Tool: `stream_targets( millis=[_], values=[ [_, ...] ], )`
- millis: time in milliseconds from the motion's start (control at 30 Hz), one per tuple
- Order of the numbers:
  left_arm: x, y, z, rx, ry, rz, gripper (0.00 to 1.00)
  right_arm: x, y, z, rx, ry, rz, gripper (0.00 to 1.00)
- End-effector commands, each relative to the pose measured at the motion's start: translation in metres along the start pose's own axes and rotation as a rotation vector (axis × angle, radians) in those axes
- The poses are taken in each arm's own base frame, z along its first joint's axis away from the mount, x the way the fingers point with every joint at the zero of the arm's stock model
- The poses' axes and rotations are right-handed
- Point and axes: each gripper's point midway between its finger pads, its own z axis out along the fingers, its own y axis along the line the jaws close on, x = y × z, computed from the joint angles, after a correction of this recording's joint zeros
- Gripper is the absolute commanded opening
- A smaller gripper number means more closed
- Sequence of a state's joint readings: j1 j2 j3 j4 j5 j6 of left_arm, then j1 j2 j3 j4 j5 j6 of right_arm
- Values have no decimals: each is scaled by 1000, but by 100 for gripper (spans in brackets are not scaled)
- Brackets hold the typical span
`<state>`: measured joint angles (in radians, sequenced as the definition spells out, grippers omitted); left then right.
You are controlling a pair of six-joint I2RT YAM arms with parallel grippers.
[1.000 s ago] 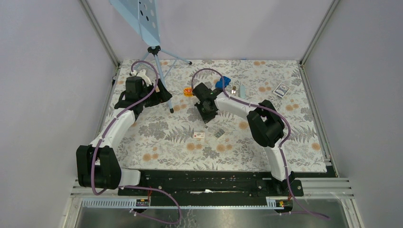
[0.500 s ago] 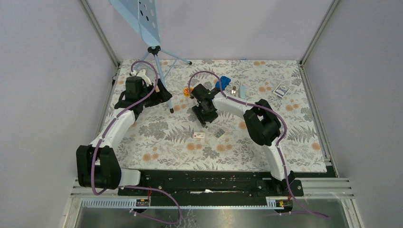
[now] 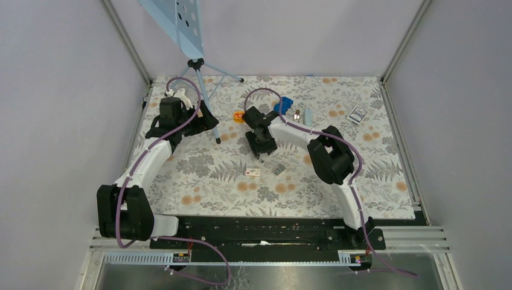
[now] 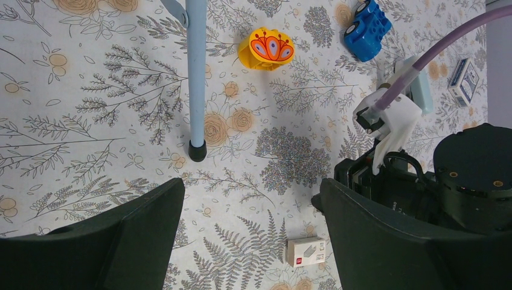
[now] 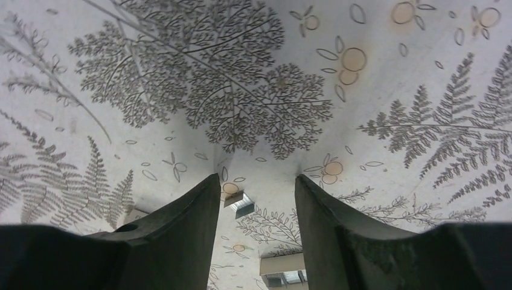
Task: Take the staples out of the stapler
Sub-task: Pick up the staple from the center of the board.
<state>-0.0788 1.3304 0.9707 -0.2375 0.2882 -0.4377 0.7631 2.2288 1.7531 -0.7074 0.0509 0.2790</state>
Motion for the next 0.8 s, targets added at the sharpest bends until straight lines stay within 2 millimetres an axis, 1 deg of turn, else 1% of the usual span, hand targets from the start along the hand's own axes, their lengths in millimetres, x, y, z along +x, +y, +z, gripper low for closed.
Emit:
stream_targets(
  millis=[0,167,233,433,567,667,767],
  values=[
    [-11,-7,-3,29,-45,14,87,-7,-11,6,115,-32,88,54],
    [-11,-7,-4,29,-46,14,87,3,-16,5,131,-18,86,42],
    [-11,-7,-4,28,-46,14,87,6,-14,3,111,-10,75,40],
    [-12,-7,-4,29,-47,14,87,21,-1,-5,15,28,3,41],
    [-11,-7,-4,31,-45,14,87,30,1,-10,-23,39,-41,41],
    [-11,-8,-4,31,-45,14,87,35,-1,-14,-34,40,-60,42],
    [-12,-8,-4,31,-47,15,87,34,-6,-18,-12,26,-66,42]
  ],
)
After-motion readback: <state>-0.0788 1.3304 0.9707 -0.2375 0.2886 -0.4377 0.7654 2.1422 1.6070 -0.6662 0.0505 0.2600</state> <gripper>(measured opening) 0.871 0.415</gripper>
